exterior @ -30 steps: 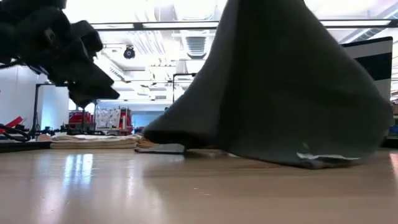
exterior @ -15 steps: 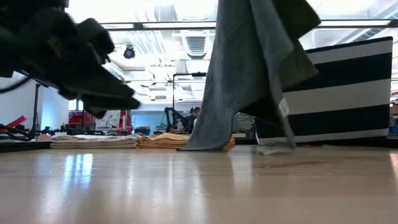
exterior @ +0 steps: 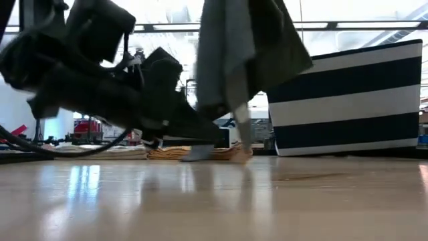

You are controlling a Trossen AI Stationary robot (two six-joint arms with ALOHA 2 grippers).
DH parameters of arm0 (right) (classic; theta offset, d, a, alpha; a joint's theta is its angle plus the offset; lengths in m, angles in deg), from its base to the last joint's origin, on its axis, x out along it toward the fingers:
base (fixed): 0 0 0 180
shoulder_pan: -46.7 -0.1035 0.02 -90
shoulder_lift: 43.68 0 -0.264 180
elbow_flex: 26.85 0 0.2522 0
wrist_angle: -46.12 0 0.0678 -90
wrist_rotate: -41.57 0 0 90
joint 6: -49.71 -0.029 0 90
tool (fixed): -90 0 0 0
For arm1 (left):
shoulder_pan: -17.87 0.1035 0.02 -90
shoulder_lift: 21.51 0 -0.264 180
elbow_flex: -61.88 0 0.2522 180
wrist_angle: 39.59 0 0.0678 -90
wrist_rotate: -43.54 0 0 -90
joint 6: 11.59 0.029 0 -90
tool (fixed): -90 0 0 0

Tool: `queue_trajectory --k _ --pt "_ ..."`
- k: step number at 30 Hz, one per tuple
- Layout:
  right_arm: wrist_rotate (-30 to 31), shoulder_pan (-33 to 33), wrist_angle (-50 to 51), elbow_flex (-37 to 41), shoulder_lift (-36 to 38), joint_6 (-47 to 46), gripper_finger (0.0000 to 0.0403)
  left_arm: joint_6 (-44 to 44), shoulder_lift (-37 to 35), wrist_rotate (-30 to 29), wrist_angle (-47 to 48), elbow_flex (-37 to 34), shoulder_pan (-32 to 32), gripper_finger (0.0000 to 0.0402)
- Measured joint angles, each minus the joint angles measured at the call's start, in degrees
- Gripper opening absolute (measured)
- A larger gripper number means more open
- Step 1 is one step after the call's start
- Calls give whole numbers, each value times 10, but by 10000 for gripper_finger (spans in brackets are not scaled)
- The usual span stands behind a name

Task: Fold towel
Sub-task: Fold the black towel

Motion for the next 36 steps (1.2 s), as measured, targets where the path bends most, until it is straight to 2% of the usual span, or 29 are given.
queue_trajectory --k 4,8,13,18,21,26,29,36 --pt "-3 0 28 -47 -15 20 0 -27 32 -27 -145 -35 7 132" --pt "-1 0 56 -66 -16 21 0 23 26 -29 -248 -73 4 136" --pt "-25 0 72 -75 -12 18 0 88 -25 -18 -217 -105 -7 143" --pt "-86 0 77 -96 -9 6 0 107 -96 -17 -92 -128 5 153" --pt "-94 0 79 -100 -10 6 0 104 -121 -17 -42 -133 23 158" --pt "-94 0 79 -102 -10 6 0 121 -132 -14 -49 -115 50 159" --pt "-95 0 79 -102 -10 6 0 134 -130 12 -49 -87 63 153" --pt "-94 0 111 -102 -9 6 0 152 -154 14 -60 -55 63 140"
